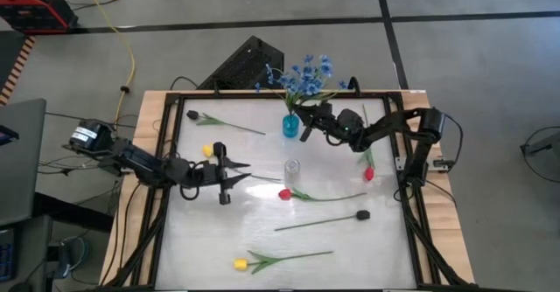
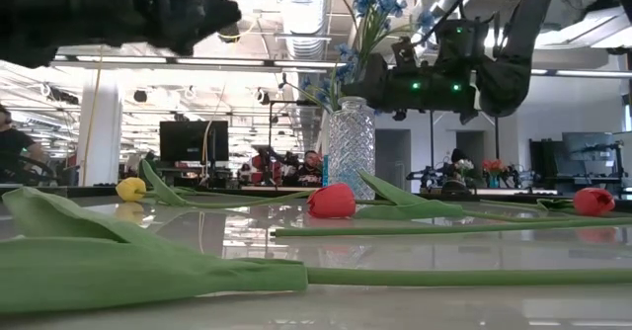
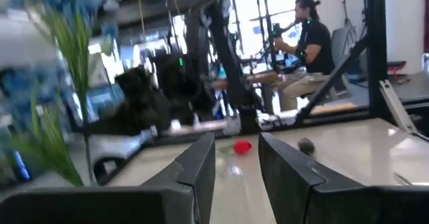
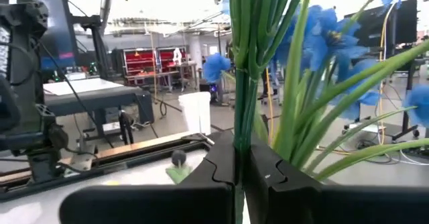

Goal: Sort flowers into vase by color
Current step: Put the blue flowers into the blue vase

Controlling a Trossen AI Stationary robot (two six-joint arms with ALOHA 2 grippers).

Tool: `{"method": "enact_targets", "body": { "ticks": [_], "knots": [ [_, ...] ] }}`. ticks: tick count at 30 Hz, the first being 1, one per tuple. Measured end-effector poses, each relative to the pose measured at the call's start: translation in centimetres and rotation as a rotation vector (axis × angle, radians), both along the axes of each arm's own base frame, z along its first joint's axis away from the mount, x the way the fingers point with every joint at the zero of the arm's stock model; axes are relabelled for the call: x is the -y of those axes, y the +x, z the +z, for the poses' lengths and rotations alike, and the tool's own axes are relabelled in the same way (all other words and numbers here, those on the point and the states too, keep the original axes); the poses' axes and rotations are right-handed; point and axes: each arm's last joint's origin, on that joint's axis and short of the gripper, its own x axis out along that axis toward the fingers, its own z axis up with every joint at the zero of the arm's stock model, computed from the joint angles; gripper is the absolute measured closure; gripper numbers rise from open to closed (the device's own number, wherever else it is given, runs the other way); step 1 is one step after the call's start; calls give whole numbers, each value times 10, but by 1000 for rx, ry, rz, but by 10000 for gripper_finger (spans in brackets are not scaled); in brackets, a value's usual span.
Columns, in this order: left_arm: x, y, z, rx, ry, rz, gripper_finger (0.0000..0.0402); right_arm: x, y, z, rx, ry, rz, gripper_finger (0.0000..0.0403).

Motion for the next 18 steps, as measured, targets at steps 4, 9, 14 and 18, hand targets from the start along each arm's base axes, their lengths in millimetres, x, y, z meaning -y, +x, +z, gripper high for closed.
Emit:
{"method": "enact_targets", "body": {
  "ticks": [4, 9, 14, 18],
  "knots": [
    [-5, 7, 8, 21, 84, -34, 297, 0, 1, -4, -29, 5, -2, 371],
    [-20, 14, 11, 16, 99, -36, 297, 0, 1, -4, -36, -7, -8, 371],
    [-39, 15, 10, 9, 43, -31, 297, 1, 1, -6, -59, -6, -24, 371],
    [-49, 16, 8, 0, 14, -82, 297, 2, 2, -4, -55, -5, -43, 371]
  ]
}}
